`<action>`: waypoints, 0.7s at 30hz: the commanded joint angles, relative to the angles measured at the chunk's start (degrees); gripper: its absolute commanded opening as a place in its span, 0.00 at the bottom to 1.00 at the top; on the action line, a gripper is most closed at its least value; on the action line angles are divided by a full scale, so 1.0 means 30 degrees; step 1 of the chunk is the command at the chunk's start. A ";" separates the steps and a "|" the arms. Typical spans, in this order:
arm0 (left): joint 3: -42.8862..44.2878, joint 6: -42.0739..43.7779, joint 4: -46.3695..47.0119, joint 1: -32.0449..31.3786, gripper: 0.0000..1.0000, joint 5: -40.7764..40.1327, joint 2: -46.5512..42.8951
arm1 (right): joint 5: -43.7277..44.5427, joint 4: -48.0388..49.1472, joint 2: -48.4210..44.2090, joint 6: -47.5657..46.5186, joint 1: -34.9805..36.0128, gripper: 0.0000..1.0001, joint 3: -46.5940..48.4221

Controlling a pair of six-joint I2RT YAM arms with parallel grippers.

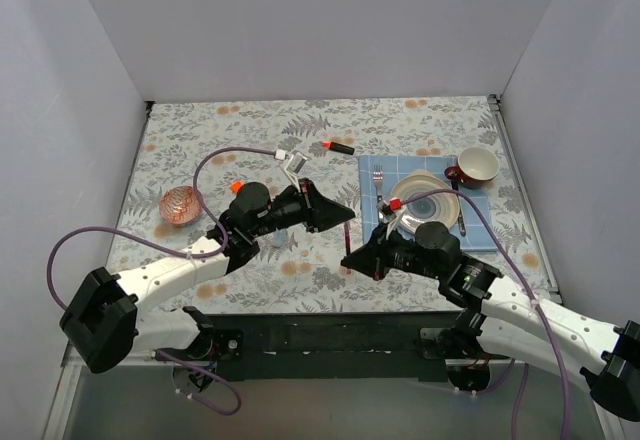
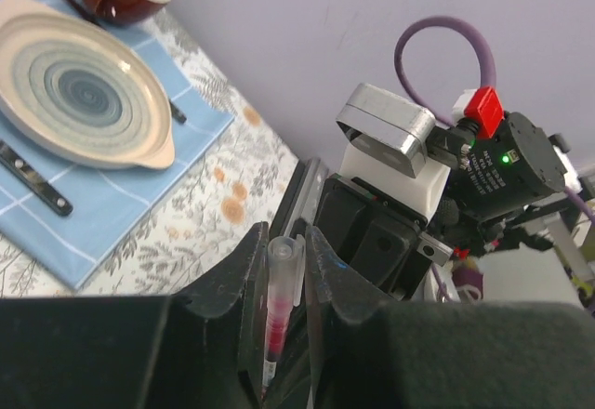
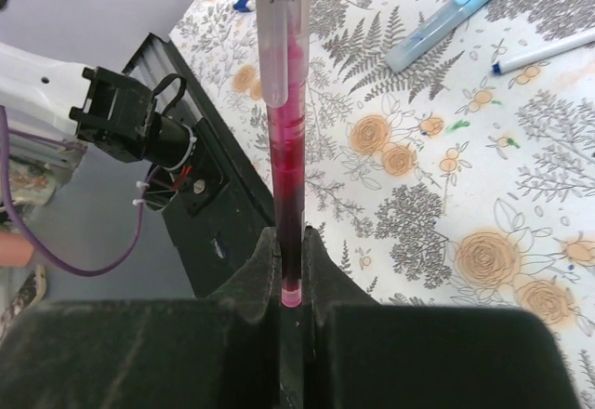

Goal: Insert the pens into the pen caps

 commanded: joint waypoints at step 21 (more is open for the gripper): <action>-0.5332 -0.5473 0.8308 -0.2836 0.00 0.1852 0.4808 | -0.0575 0.6704 0.5020 -0.2485 -0.6685 0.01 0.7870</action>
